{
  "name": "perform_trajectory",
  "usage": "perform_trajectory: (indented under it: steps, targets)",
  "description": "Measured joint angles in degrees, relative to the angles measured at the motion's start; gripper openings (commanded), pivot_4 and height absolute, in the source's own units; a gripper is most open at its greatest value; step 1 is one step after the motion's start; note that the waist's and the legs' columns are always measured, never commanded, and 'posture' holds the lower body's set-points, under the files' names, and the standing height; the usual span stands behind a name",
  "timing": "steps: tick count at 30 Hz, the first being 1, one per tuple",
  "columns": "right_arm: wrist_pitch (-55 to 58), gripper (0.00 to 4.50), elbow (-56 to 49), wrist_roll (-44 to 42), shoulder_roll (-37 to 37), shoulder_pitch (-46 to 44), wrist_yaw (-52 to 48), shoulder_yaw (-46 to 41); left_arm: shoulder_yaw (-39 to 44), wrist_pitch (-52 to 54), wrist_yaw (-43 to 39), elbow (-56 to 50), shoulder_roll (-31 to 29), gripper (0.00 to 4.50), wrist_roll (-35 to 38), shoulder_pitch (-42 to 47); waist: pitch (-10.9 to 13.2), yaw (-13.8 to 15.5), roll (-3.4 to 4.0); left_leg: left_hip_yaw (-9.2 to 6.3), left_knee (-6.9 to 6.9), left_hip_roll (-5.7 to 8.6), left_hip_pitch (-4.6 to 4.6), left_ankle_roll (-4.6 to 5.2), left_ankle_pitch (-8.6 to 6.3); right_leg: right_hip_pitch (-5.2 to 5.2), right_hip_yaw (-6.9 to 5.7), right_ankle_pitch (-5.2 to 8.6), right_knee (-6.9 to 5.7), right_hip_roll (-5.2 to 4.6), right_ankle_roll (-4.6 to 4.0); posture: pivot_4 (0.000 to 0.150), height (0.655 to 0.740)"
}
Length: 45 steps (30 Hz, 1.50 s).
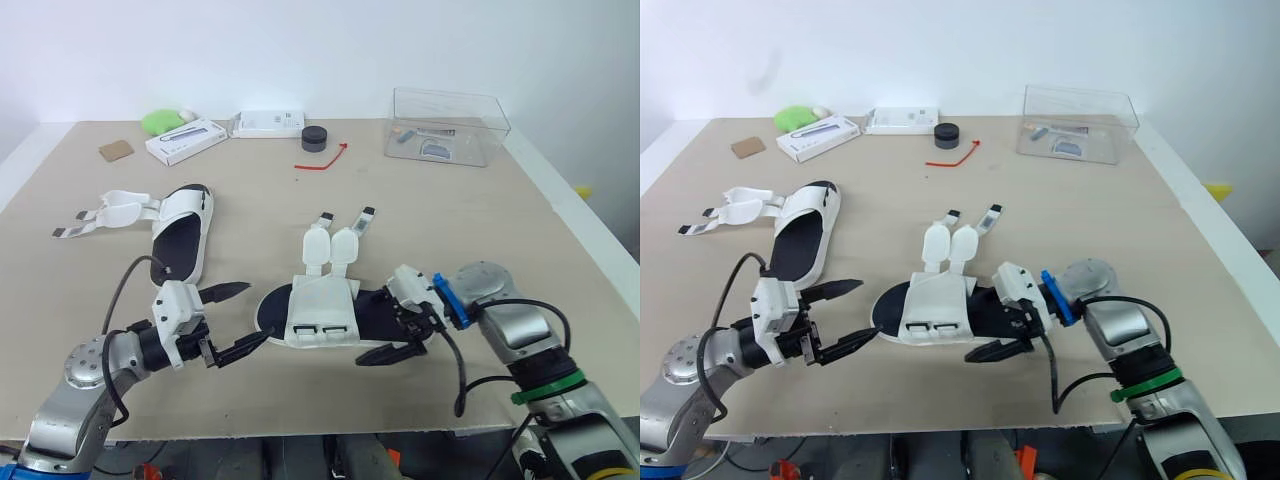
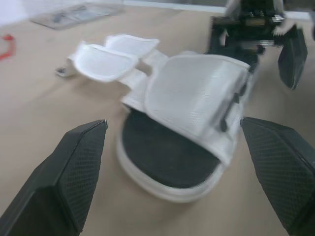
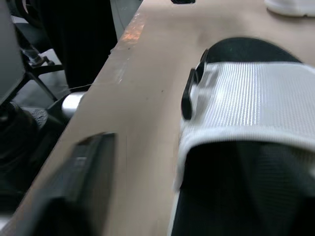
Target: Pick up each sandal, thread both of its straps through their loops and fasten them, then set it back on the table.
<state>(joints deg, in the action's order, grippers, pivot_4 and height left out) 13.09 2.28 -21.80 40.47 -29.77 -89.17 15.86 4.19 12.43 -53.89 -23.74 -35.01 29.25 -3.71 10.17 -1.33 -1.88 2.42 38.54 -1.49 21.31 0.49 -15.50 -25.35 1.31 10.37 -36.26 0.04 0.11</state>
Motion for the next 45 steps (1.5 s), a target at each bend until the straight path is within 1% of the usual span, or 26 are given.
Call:
perform_trajectory:
  steps: [3,5,6,7,8,9,10,11,12,14,18,19,20,22,25,28,31,36,42,45]
  targets:
    - [5.72,4.47,-2.08,-3.03,3.49,-0.01,-0.41,-0.09,-0.65,1.14,-0.82,0.20,-1.41,4.50,-0.03,0.26,0.00,0.01,0.00,-0.02,0.00,-0.01,-0.01,0.00,0.00,0.00,-0.02,0.00,0.00,0.01,-0.01,0.150,0.7400]
    - [14.79,4.47,-3.28,-7.21,6.71,-0.35,-0.55,-0.22,-1.53,1.54,-1.53,1.12,-1.82,4.50,-0.25,1.47,0.00,0.10,0.00,-0.03,0.00,-0.02,-0.03,0.00,0.00,0.01,-0.03,0.00,-0.01,0.03,-0.02,0.150,0.7400]
    - [17.29,4.47,-3.26,-8.27,7.38,-0.73,-0.54,-0.39,-1.82,1.54,-1.62,1.62,-1.83,4.50,-0.49,1.99,0.00,0.09,0.00,-0.02,0.01,-0.03,-0.04,0.00,0.00,0.02,-0.03,-0.01,-0.01,0.04,-0.03,0.150,0.7400]
    - [23.48,4.50,-2.70,-10.77,7.47,-2.73,0.11,-1.52,-2.66,1.55,-1.90,3.43,-2.16,4.24,-1.59,3.34,0.00,-0.02,0.00,0.03,0.02,-0.05,-0.07,0.00,0.00,0.01,0.00,-0.04,-0.01,0.08,-0.07,0.150,0.7400]
    - [24.44,4.50,-2.44,-11.07,7.32,-3.31,0.55,-1.83,-2.94,1.54,-2.01,3.79,-2.28,4.07,-1.88,3.72,0.00,-0.07,0.00,0.04,0.02,-0.05,-0.08,0.00,0.01,0.01,0.02,-0.07,-0.01,0.12,-0.08,0.150,0.7400]
    - [26.92,4.50,-0.48,-11.44,6.35,-5.67,2.23,-2.79,-3.74,1.50,-2.62,5.21,-2.60,3.68,-2.75,4.94,0.00,-0.11,0.00,0.07,0.05,-0.04,-0.12,0.00,0.01,0.02,0.04,-0.10,-0.01,0.19,-0.12,0.150,0.7400]
    - [30.05,4.50,3.44,-11.33,4.12,-9.83,5.88,-4.12,-4.61,1.59,-3.37,7.18,-2.76,3.27,-3.49,6.59,0.01,-0.18,-0.02,0.09,0.05,-0.05,-0.13,0.01,0.02,0.02,0.08,-0.13,-0.01,0.27,-0.17,0.150,0.7400]
    - [30.90,4.50,4.49,-11.22,3.40,-11.06,7.14,-4.58,-4.81,1.68,-3.64,7.57,-2.76,2.70,-3.57,7.09,0.01,-0.20,-0.05,0.07,0.07,-0.07,-0.11,0.00,0.04,0.01,0.09,-0.17,-0.01,0.34,-0.24,0.150,0.7400]
    - [32.73,4.50,8.34,-10.53,0.95,-13.98,10.40,-5.20,-5.16,1.79,-4.20,8.92,-2.82,2.26,-3.99,8.24,-0.01,-0.23,-0.09,0.07,0.06,-0.14,-0.15,0.01,0.04,0.03,0.10,-0.21,-0.02,0.44,-0.26,0.150,0.7400]
    - [34.82,4.50,13.48,-9.15,-2.38,-17.08,15.07,-5.31,-5.99,1.62,-4.81,10.61,-2.92,1.51,-5.04,10.32,-0.02,-0.09,-0.10,0.07,0.05,-0.19,-0.07,0.02,0.05,0.00,0.07,-0.19,-0.02,0.52,-0.36,0.150,0.7400]
    - [39.36,4.50,21.14,-8.06,-6.33,-20.11,20.11,-5.33,-6.68,0.78,-6.65,12.81,-3.88,0.11,-6.84,12.37,-0.01,0.01,-0.09,0.05,-0.03,-0.27,0.14,0.04,0.01,-0.17,0.03,-0.12,-0.03,0.54,-0.62,0.150,0.7400]
    - [41.09,4.50,24.17,-7.47,-7.31,-21.53,21.54,-5.34,-6.90,0.24,-7.39,13.52,-4.18,0.11,-7.34,13.03,-0.02,0.03,-0.08,0.05,-0.03,-0.28,0.16,0.04,-0.02,-0.18,0.04,-0.25,-0.04,0.53,-0.89,0.150,0.7400]
    - [42.00,4.50,25.62,-7.11,-7.78,-22.32,22.38,-5.34,-7.13,-0.01,-7.85,13.68,-4.31,0.11,-7.74,13.48,-0.01,0.03,-0.08,0.05,-0.04,-0.27,0.21,0.04,-0.04,-0.21,0.04,-0.25,-0.03,0.51,-0.90,0.150,0.7400]
    - [45.47,4.50,30.07,-6.68,-9.30,-24.69,24.58,-6.14,-7.97,-0.41,-9.01,13.68,-4.41,0.11,-8.34,13.97,-0.01,0.00,-0.08,-0.02,-0.04,-0.28,0.22,0.05,-0.10,-0.22,0.09,-0.23,-0.02,0.45,-0.85,0.150,0.7400]
    - [48.23,4.50,33.60,-6.74,-10.50,-26.53,25.59,-7.83,-8.49,-1.06,-9.74,13.70,-4.46,0.11,-9.05,14.12,-0.01,0.01,-0.08,-0.01,-0.03,-0.26,0.23,0.05,-0.13,-0.22,0.08,-0.23,0.00,0.38,-0.75,0.150,0.7400]
    - [50.30,4.50,40.80,-7.00,-13.58,-30.65,27.83,-12.03,-8.82,-1.46,-10.39,13.73,-4.56,0.11,-9.51,14.45,-0.01,-0.10,-0.07,0.09,-0.02,-0.25,0.20,0.05,-0.13,-0.22,0.13,-0.29,0.02,0.36,-0.64,0.150,0.7400]
    - [50.09,4.50,48.02,-7.15,-15.85,-35.46,30.65,-16.25,-8.97,-1.72,-10.50,13.77,-4.56,0.11,-10.14,14.60,-0.01,-0.13,-0.07,0.15,-0.01,-0.25,0.18,0.05,-0.12,-0.22,0.14,-0.31,0.02,0.36,-0.60,0.150,0.7400]
    - [48.48,4.50,57.54,-6.95,-18.57,-39.90,34.13,-21.13,-9.01,-2.54,-10.64,13.80,-4.55,0.11,-10.68,14.60,-0.01,-0.12,-0.07,0.40,-0.03,-0.27,0.18,0.05,-0.13,-0.22,0.17,-0.31,0.03,0.37,-0.61,0.150,0.7400]
    - [44.65,4.50,64.39,-5.52,-21.05,-41.83,37.79,-24.72,-9.03,-2.70,-10.42,13.79,-4.50,0.11,-10.99,14.42,-0.01,-0.19,-0.07,0.47,-0.04,-0.26,0.19,0.05,-0.13,-0.24,0.35,-0.32,0.04,0.34,-0.58,0.150,0.7400]
    - [42.57,4.50,65.88,-4.66,-21.26,-43.01,38.81,-25.65,-9.03,-3.23,-10.29,13.79,-4.45,0.11,-11.29,13.90,-0.01,-0.25,-0.07,0.48,-0.04,-0.26,0.20,0.05,-0.13,-0.27,0.39,-0.33,0.04,0.34,-0.56,0.150,0.7400]
